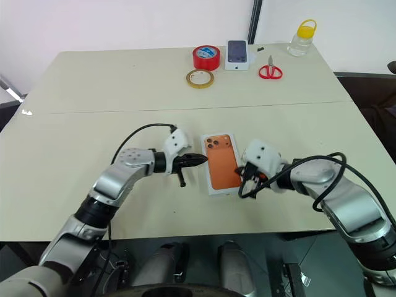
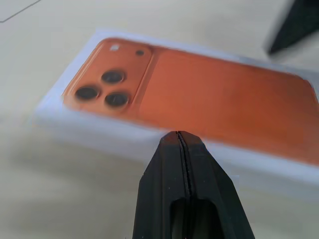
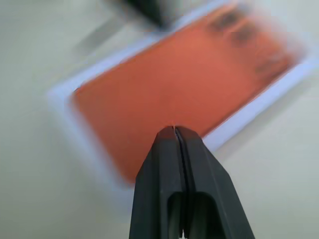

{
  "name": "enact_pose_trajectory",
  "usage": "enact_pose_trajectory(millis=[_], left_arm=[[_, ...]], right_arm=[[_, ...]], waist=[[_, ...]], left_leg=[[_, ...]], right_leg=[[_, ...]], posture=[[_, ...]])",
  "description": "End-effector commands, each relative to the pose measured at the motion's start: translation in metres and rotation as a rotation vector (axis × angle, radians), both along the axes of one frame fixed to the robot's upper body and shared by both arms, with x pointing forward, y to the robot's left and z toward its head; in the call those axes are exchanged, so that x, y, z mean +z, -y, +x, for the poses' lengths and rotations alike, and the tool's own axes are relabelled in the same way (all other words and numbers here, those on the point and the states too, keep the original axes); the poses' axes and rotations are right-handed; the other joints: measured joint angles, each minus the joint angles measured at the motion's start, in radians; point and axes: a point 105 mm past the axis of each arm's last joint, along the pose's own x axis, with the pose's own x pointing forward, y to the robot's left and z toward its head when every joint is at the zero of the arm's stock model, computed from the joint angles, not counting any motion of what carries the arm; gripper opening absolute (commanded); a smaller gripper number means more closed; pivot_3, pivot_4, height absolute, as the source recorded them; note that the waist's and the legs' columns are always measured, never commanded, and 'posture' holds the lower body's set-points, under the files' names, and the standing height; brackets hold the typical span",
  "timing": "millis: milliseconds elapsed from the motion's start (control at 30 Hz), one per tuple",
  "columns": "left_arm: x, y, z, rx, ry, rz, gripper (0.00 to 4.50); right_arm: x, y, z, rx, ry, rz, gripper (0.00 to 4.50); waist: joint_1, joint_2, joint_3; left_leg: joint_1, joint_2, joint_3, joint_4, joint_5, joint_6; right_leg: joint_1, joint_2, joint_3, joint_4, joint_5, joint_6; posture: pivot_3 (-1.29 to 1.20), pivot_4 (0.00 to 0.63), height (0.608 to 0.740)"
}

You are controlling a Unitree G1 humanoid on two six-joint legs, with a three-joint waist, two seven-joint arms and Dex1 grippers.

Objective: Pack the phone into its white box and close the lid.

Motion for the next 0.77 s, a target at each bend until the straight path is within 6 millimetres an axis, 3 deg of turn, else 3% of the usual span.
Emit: enact_pose_trajectory(millis=[33,133,233,400,600,767], left_arm=[[0.015,-0.037,-0.005,0.1,0.032,-0.05,0.0],[0.025,-0.06,-0.007,0.199,0.06,-0.077,0.0],[0.035,-0.096,-0.002,0.359,0.095,-0.113,0.0],[0.044,-0.147,-0.005,0.547,0.141,-0.116,0.0],[0.04,-0.176,-0.014,0.645,0.154,-0.089,0.0],[0.038,-0.181,-0.014,0.672,0.158,-0.096,0.0]], right_arm=[[0.036,0.026,0.032,-0.146,0.147,0.117,0.01],[0.042,0.045,0.043,-0.195,0.138,0.202,0.01],[0.044,0.062,0.052,-0.232,0.148,0.234,0.01],[0.042,0.075,0.058,-0.23,0.139,0.263,0.01],[0.04,0.084,0.06,-0.213,0.132,0.314,0.01],[0.036,0.084,0.058,-0.189,0.103,0.346,0.01]], waist=[[0.0,0.0,0.0],[0.013,-0.001,0.001],[0.027,-0.001,0.001],[0.023,-0.001,0.001],[0.023,-0.001,0.001],[0.025,-0.001,0.001]], left_leg=[[0.0,0.0,0.0,0.0,0.0,0.0],[0.0,0.0,0.0,0.0,0.0,0.0],[-0.001,-0.001,0.0,0.001,0.0,0.0],[-0.001,-0.001,0.001,0.0,0.0,0.0],[-0.001,0.0,0.001,0.0,0.0,0.0],[-0.001,-0.001,0.001,0.0,0.0,0.0]], right_leg=[[0.0,0.0,0.001,0.0,0.0,0.0],[0.0,0.0,0.0,0.0,0.0,0.0],[0.0,-0.001,0.0,-0.002,0.0,0.0],[-0.001,-0.001,0.0,-0.002,0.0,0.0],[0.0,-0.001,0.0,-0.002,0.0,0.0],[0.0,-0.001,0.0,-0.002,0.0,0.0]], posture=[[0.0,0.15,0.74],[0.0,0.15,0.74],[0.0,0.15,0.74],[0.0,0.15,0.74],[0.0,0.15,0.74],[0.0,0.15,0.74]])
